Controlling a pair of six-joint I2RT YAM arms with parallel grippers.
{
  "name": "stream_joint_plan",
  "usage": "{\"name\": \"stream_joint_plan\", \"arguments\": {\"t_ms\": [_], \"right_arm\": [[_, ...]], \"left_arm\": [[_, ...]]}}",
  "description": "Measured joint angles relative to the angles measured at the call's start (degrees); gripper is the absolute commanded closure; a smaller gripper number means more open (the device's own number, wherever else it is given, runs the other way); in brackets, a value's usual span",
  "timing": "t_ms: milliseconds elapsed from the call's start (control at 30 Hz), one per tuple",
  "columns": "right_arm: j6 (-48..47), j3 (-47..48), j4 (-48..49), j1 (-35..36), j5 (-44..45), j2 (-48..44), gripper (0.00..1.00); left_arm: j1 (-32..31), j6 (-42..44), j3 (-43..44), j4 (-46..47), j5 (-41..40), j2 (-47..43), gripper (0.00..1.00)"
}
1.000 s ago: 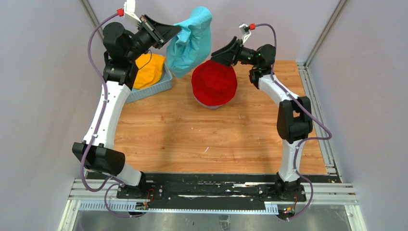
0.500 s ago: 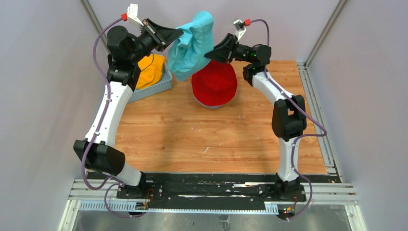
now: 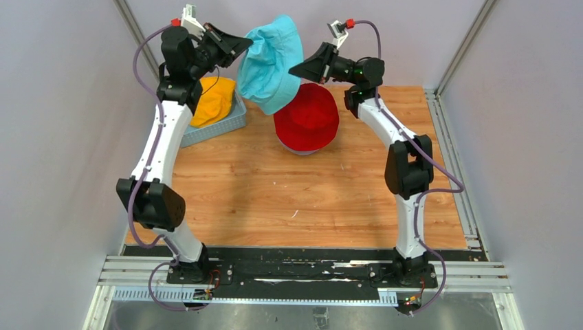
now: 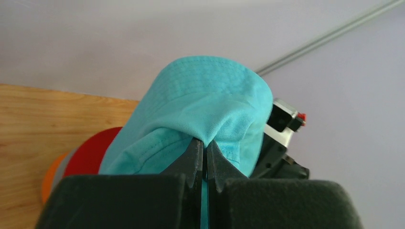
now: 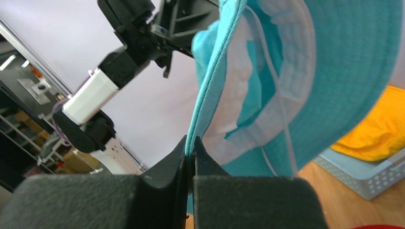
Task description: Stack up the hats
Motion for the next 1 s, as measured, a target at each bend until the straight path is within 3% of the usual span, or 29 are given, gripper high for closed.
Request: {"name": "stream_joint_plan", "arguments": {"t_ms": [333, 600, 800, 1000], "right_arm": [[0.6, 12.6, -18.3, 2.4, 4.2, 6.0, 0.99], [-3.0, 12.8, -28.8, 3.7, 6.6, 6.5, 0.99], [-5.0, 9.2, -30.8, 3.5, 7.5, 6.2, 0.99], [-7.1, -1.7, -32.2, 2.1, 8.3, 2.3, 1.00]], "left_arm": [[1.8, 2.3, 11.7, -7.3, -3.9, 14.3, 1.00], [1.9, 3.4, 15.8, -12.8, -4.2, 22.7, 1.00], [1.9, 4.0, 16.8, -14.3, -4.4, 23.8, 1.00], [1.7, 4.6, 16.8, -14.8, -4.6, 23.8, 1.00]]}}
